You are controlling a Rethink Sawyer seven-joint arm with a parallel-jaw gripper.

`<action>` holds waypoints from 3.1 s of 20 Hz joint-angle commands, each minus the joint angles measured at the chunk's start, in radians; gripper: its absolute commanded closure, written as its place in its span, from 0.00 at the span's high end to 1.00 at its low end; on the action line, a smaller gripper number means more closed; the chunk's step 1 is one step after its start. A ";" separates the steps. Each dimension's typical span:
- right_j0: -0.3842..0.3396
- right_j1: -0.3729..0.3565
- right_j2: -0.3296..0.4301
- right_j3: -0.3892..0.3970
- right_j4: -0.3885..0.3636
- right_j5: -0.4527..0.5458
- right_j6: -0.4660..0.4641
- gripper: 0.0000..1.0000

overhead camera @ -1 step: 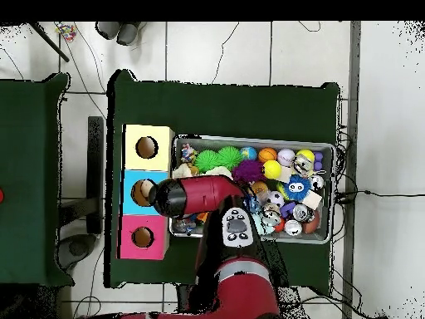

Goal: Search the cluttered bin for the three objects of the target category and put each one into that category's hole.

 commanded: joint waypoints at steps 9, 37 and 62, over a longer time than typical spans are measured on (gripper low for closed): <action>-0.134 -0.049 0.058 0.079 0.016 -0.063 0.094 1.00; -0.028 -0.192 0.044 0.013 0.132 0.146 0.155 1.00; 0.005 -0.059 0.009 -0.152 0.129 0.157 0.201 1.00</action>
